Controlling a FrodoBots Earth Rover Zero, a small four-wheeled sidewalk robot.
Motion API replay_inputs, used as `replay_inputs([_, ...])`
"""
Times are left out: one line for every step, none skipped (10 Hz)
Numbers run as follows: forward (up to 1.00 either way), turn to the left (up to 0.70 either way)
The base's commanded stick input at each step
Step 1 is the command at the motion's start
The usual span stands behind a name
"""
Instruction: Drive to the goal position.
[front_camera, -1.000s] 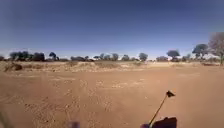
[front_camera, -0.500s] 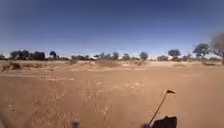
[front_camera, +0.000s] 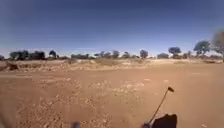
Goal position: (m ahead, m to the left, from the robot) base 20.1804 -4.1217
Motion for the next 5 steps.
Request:
replay_inputs([0.5, 0.0])
replay_inputs([0.5, 0.0])
replay_inputs([0.5, 0.0])
replay_inputs([0.5, 0.0])
replay_inputs([0.5, 0.0])
